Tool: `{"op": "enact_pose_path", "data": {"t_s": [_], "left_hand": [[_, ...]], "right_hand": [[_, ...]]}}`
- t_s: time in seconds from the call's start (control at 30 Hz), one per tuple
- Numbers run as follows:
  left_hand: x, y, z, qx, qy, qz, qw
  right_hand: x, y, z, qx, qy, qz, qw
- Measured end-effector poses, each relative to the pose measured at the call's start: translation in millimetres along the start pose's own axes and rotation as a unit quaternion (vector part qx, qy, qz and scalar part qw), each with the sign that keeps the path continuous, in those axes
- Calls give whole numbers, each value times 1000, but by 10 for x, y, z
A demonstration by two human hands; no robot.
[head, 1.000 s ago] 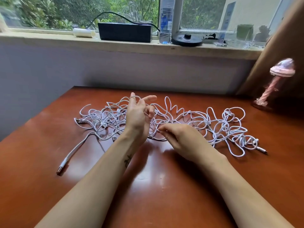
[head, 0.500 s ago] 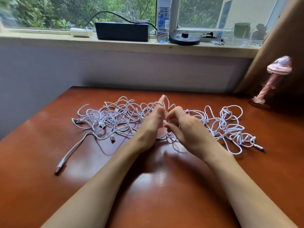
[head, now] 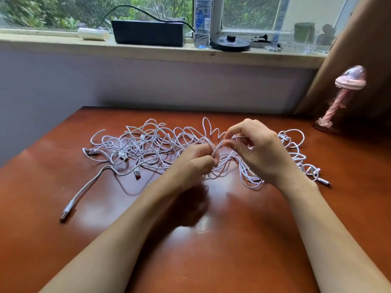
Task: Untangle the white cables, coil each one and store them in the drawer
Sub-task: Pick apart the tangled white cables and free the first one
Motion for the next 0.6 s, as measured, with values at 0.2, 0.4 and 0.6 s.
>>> {"op": "enact_pose_path", "data": {"t_s": [0.2,0.4,0.6], "left_hand": [[71,146,-29,-17,-19,-127,992],[77,262,-67,-52,-36,-287,956],[32,260,-68,-57,-12,-267,962]], "right_hand": [[116,-66,20,60,28,6,998],[245,-19,0,52,85,8,995],[190,66,9,27,76,58,995]]}}
Point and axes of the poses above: each hand's wrist, its own z-axis towards the middle knuckle, its own y-axis out of the palm, x = y × z, the point moved 6 cm from there along z, towards the middle knuckle, and after that the axes turned 12 degrees about y, right-handed, at the moved point
